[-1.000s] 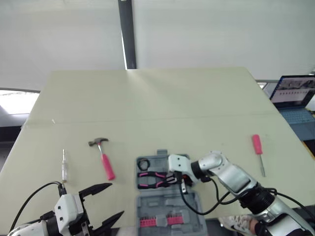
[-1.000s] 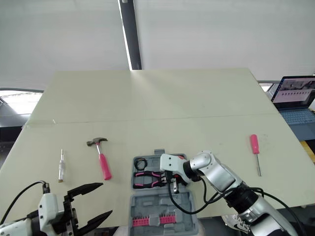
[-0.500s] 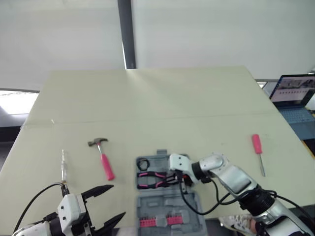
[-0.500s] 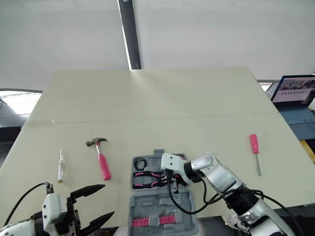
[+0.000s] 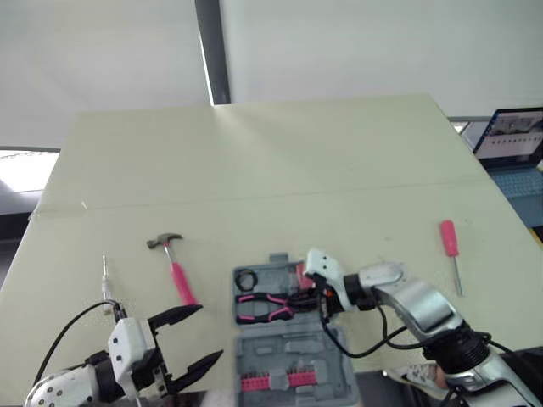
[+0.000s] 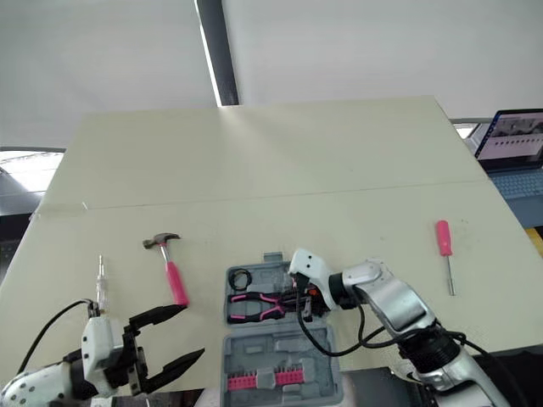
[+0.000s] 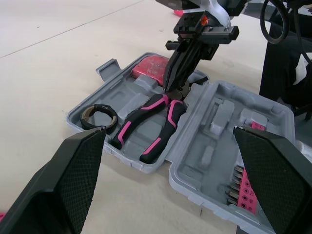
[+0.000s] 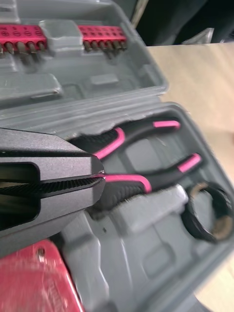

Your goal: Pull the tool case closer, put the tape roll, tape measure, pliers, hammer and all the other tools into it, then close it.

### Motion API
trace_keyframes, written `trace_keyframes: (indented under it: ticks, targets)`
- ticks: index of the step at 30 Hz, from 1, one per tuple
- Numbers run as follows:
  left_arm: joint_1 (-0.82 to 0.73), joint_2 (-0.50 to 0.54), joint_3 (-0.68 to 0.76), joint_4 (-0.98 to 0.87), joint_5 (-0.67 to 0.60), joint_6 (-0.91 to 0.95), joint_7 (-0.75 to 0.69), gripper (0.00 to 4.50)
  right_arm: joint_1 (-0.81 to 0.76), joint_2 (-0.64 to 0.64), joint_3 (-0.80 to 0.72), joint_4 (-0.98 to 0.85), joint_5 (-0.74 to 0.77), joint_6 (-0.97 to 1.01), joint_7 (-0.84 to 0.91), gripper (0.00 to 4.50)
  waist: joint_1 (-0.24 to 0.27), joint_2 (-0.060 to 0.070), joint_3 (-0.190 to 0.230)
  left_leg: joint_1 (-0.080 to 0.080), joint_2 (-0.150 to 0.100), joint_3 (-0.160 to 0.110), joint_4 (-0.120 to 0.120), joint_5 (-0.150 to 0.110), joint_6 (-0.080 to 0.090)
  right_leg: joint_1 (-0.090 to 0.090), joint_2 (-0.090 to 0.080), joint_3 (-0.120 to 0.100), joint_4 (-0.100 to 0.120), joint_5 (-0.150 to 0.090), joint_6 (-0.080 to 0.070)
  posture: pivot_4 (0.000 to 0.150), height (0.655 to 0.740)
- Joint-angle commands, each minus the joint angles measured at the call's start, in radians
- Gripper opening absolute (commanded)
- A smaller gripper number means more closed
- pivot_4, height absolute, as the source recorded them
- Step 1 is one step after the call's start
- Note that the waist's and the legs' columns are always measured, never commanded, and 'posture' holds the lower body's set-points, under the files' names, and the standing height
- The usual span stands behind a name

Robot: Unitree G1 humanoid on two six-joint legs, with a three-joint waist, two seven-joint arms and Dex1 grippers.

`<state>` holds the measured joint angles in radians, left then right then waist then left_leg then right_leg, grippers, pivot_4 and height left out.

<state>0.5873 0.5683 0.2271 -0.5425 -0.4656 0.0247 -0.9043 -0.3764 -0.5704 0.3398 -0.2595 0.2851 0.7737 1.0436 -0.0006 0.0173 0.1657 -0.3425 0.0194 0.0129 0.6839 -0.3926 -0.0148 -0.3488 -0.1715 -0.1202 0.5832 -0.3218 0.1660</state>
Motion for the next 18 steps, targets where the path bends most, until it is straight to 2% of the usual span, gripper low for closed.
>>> trace_keyframes:
  ticks: [1, 6, 7, 10, 12, 16, 18]
  targets:
    - [-0.033, 0.011, -0.003, -0.023, -0.025, 0.034, 0.015, 4.50, 0.035, -0.066, -0.128, -0.121, 0.056, -0.001, -0.013, 0.12, 0.004, 0.000, 0.000, -0.002, 0.000, 0.000, 0.000, 0.000, 0.000, -0.001, 0.000, 0.000, 0.000, 0.000, 0.000, 0.150, 0.7373]
    - [-0.044, 0.031, 0.008, -0.050, -0.050, 0.117, 0.035, 4.50, 0.183, -0.223, -0.337, -0.199, 0.111, -0.026, 0.015, 0.12, 0.024, -0.002, 0.001, -0.010, 0.000, 0.000, 0.002, 0.000, 0.000, -0.010, 0.000, 0.000, 0.002, 0.000, 0.000, 0.150, 0.7373]
    - [-0.037, 0.032, 0.015, -0.055, -0.056, 0.132, 0.045, 4.50, 0.214, -0.253, -0.378, -0.206, 0.135, -0.012, 0.027, 0.35, 0.024, -0.002, 0.001, -0.010, -0.001, 0.000, 0.002, 0.000, 0.000, -0.010, 0.000, -0.001, 0.002, 0.000, 0.000, 0.150, 0.7373]
    - [-0.009, 0.026, 0.051, -0.062, -0.063, 0.159, 0.073, 4.50, 0.346, -0.332, -0.512, -0.208, 0.190, -0.016, 0.077, 1.39, 0.026, -0.005, 0.003, -0.010, 0.000, 0.001, 0.002, 0.000, 0.000, -0.010, 0.000, 0.000, 0.001, 0.000, 0.001, 0.150, 0.7373]
    - [0.021, 0.023, 0.071, -0.058, -0.057, 0.140, 0.061, 4.50, 0.433, -0.362, -0.572, -0.204, 0.193, -0.048, 0.095, 2.56, 0.026, -0.007, 0.003, -0.010, 0.000, 0.001, 0.002, 0.000, 0.000, -0.009, 0.000, 0.000, 0.001, 0.000, 0.001, 0.150, 0.7373]
    - [0.073, 0.002, 0.090, -0.042, -0.040, 0.080, 0.033, 4.50, 0.577, -0.369, -0.652, -0.171, 0.185, -0.109, 0.108, 4.46, 0.025, -0.009, 0.005, -0.009, 0.000, 0.004, 0.003, 0.001, 0.000, -0.009, 0.000, 0.001, 0.001, 0.001, 0.001, 0.150, 0.7373]
    - [0.103, -0.015, 0.095, -0.026, -0.003, 0.021, 0.029, 4.50, 0.617, -0.360, -0.664, -0.150, 0.174, -0.139, 0.100, 4.49, 0.024, -0.009, 0.005, -0.009, 0.000, 0.004, 0.004, 0.001, 0.000, -0.009, 0.000, 0.002, 0.002, 0.001, 0.001, 0.150, 0.7373]
